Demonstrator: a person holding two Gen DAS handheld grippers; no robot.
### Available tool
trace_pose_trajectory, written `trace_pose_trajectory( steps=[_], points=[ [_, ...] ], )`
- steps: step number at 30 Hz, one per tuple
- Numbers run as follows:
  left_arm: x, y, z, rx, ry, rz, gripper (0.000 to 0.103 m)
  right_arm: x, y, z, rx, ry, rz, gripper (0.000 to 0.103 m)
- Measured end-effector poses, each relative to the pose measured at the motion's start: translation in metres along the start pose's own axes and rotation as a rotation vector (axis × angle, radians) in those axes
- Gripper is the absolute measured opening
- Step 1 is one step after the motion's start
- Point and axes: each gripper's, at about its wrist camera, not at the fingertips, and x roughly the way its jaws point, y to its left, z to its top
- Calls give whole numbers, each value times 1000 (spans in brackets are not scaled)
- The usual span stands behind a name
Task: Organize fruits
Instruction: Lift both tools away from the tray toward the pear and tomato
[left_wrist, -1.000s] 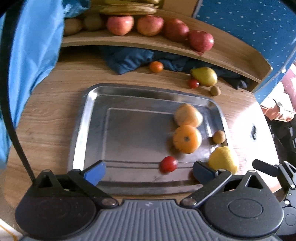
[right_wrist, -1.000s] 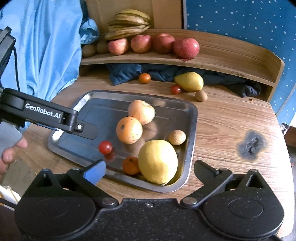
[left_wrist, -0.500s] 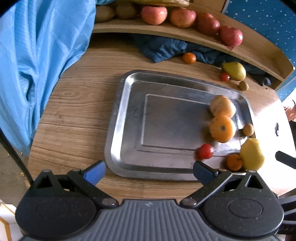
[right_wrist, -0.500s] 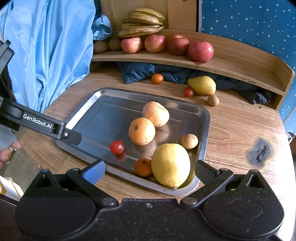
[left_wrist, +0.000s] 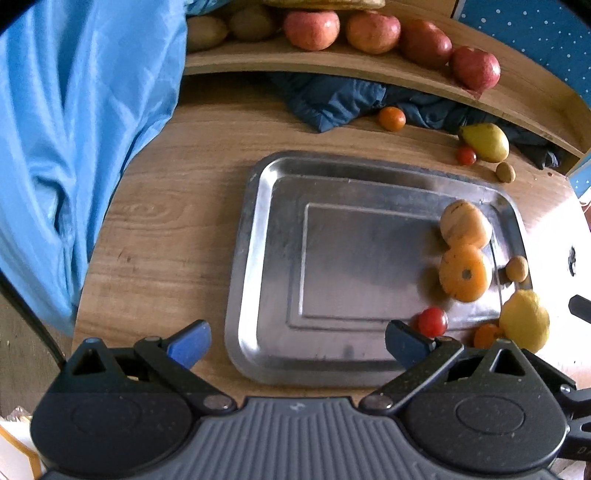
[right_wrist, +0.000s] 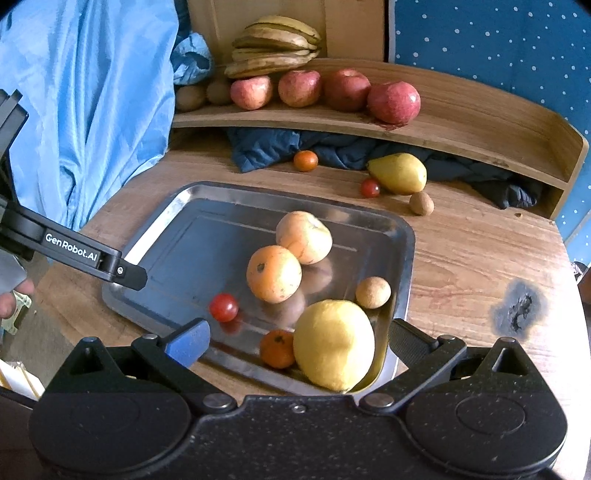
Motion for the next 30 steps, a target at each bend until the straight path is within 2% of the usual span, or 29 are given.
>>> trace_pose_trajectory(
  steps=[14,30],
  points=[
    [21,-23,39,67,-29,-26,103,19,-23,30,45,-18,-43,102],
    [48,-48,81,145,-16,-67,103,48,-38,52,111,2,-108,102]
  ],
)
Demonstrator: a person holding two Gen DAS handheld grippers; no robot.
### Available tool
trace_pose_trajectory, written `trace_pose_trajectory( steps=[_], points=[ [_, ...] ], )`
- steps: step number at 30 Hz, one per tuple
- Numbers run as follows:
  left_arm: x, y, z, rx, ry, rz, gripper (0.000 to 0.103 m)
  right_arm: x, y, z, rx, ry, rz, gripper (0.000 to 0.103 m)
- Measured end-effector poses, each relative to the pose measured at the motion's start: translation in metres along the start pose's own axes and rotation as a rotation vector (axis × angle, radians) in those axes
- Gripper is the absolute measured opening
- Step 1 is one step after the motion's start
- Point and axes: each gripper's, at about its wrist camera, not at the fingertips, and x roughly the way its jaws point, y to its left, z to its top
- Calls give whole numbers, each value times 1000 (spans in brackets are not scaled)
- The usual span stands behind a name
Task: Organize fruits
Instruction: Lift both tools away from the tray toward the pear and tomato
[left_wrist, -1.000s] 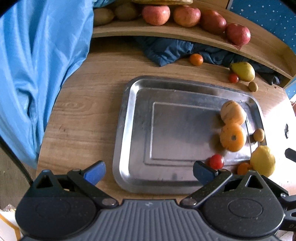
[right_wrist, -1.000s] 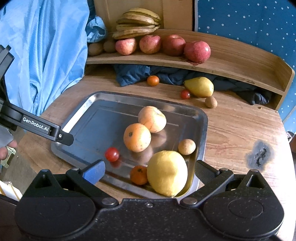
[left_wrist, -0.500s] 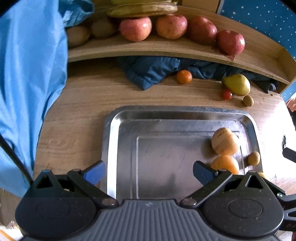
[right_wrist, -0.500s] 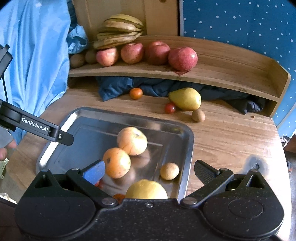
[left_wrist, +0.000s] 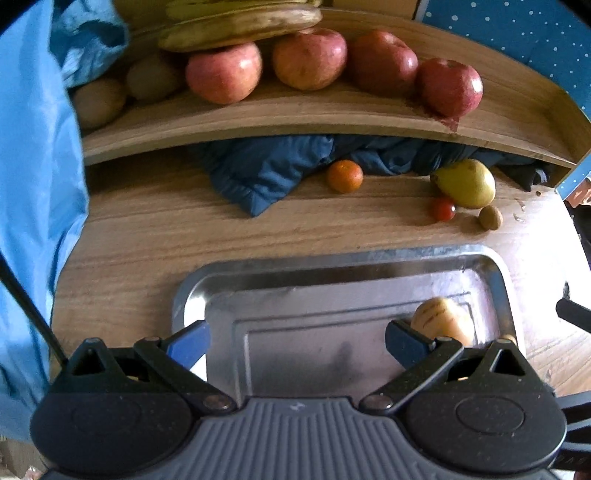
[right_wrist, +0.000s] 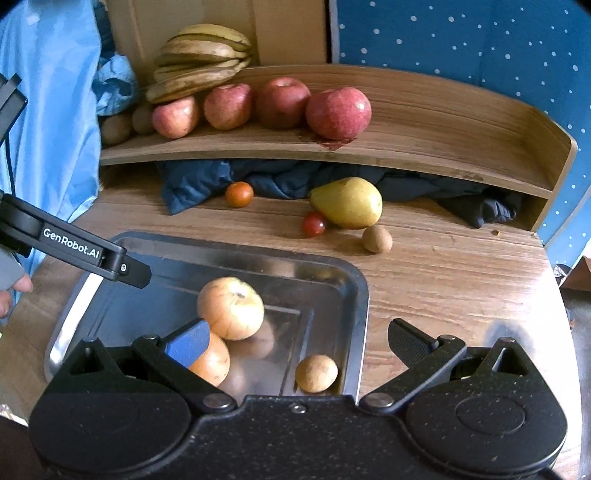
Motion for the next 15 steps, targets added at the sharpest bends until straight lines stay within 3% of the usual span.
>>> trace_pose_trajectory(
  steps=[15],
  points=[
    [23,-9,46,50,-20,-56,103,26,-1,20,28,23,-38,102]
  ],
)
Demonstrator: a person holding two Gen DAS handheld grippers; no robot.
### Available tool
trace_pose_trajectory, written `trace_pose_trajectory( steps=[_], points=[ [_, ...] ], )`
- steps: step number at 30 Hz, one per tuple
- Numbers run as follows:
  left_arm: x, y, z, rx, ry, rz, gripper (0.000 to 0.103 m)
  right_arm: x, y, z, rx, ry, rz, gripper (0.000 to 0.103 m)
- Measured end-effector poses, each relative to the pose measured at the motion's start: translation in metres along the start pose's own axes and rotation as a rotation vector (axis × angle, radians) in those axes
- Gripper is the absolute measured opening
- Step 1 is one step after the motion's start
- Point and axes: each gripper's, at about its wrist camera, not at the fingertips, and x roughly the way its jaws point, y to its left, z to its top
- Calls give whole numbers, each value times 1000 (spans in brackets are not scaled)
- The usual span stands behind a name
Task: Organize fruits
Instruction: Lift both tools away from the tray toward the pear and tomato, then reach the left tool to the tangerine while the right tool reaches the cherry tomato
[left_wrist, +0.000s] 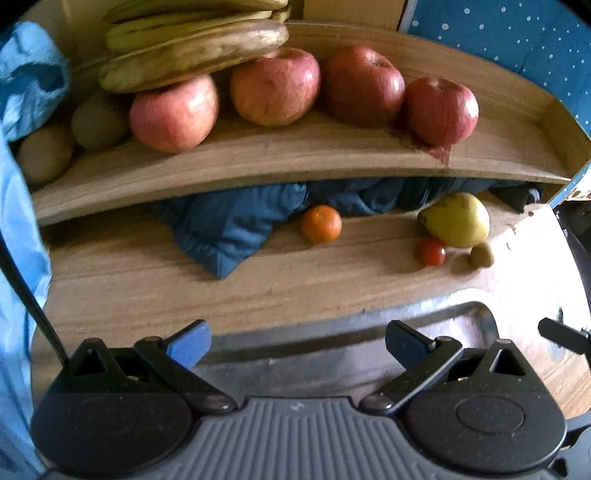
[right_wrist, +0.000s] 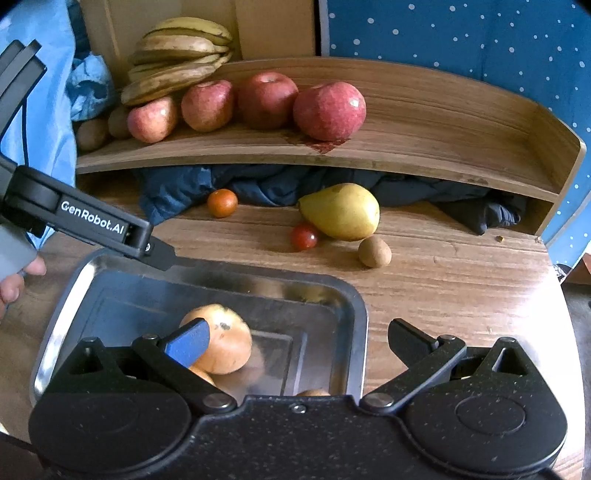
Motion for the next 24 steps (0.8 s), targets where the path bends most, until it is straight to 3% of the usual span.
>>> trace_pose_trajectory(
  steps=[24],
  points=[
    [49,-13,53,17,19,-79,103,46,1,32,28,20,35,98]
  ],
)
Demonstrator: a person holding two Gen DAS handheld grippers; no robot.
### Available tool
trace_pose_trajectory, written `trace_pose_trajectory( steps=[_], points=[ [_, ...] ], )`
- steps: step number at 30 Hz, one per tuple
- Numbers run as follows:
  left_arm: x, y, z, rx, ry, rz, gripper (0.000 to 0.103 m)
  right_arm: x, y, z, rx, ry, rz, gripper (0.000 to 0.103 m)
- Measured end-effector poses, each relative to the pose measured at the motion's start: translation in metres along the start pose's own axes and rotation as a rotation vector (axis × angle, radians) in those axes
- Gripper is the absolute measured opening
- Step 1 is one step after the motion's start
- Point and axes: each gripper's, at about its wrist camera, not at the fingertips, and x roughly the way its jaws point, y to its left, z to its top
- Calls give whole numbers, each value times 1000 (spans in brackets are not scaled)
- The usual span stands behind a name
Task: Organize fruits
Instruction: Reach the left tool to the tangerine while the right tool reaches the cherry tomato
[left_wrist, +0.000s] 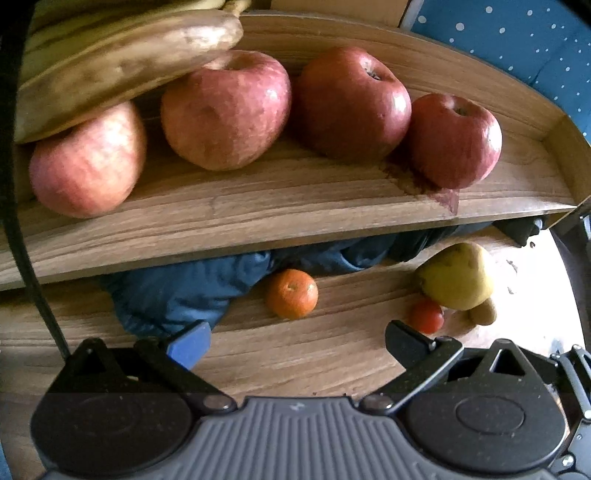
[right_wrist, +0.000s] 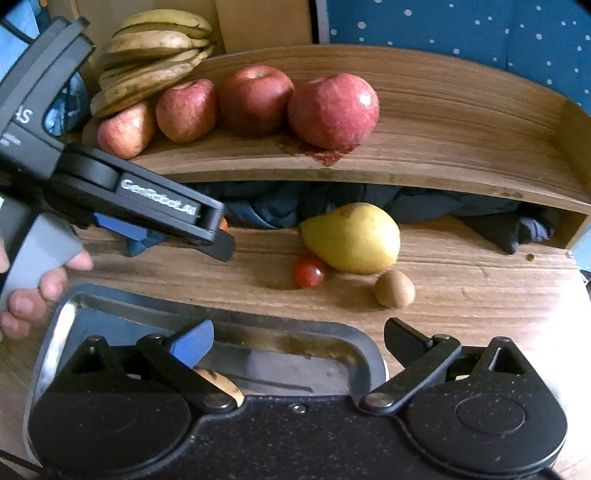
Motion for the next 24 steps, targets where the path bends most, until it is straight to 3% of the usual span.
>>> trace_pose_trajectory(
  steps=[11,24],
  points=[
    [13,1,10,-5,-20,-42,101,16,1,8,-3,20,-3,90],
    [11,14,10,-32,-32,-99,77,31,1,17,-9,38,-2,63]
  ],
)
